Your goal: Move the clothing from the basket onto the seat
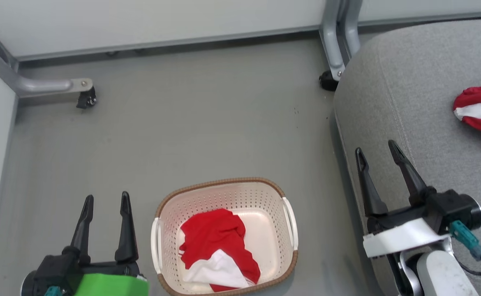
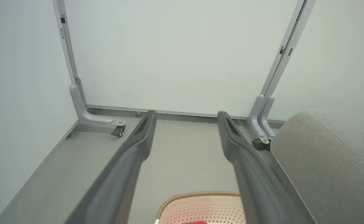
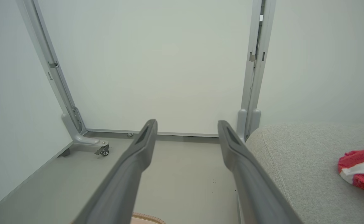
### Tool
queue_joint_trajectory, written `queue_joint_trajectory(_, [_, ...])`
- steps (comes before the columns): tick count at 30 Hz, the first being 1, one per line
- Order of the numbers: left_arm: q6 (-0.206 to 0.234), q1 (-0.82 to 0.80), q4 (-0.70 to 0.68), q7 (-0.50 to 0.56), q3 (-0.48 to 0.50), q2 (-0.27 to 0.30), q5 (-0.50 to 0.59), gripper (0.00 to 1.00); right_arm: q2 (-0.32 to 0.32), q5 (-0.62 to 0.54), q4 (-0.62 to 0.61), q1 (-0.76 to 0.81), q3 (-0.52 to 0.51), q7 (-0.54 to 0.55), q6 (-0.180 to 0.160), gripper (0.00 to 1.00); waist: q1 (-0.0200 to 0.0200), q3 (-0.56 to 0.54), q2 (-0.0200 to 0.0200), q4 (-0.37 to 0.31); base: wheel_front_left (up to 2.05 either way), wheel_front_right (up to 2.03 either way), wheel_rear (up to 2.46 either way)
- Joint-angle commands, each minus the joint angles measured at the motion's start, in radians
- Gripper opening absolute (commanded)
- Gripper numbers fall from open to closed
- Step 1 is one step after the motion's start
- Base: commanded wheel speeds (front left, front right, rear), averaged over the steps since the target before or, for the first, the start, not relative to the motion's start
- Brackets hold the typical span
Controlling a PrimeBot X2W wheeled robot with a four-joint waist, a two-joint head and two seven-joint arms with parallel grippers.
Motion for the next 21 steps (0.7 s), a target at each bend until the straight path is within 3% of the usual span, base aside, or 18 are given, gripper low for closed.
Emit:
queue_joint_trajectory(1, [-0.004, 0.054, -0.03, 0.0, 0.008, 0.001, 0.012, 1.0, 0.01, -0.015, -0.02, 0.062, -0.005, -0.003, -0.002, 1.0, 0.0001, -0.116, 0.0, 0.026, 0.0, 0.0, 0.0])
queue_joint_trajectory(6, [0.014, 0.12, -0.066, 0.0, 0.0, 0.0, 0.041, 1.0, 0.018, -0.018, -0.021, 0.136, -0.003, -0.003, -0.002, 1.0, 0.0001, -0.153, 0.0, 0.01, 0.0, 0.0, 0.0])
queue_joint_trajectory(21, [0.01, 0.165, -0.058, 0.0, -0.02, 0.0, 0.1, 1.0, 0.036, -0.02, 0.002, 0.191, -0.012, -0.003, -0.002, 1.0, 0.0001, -0.196, 0.0, -0.012, 0.0, 0.0, 0.0])
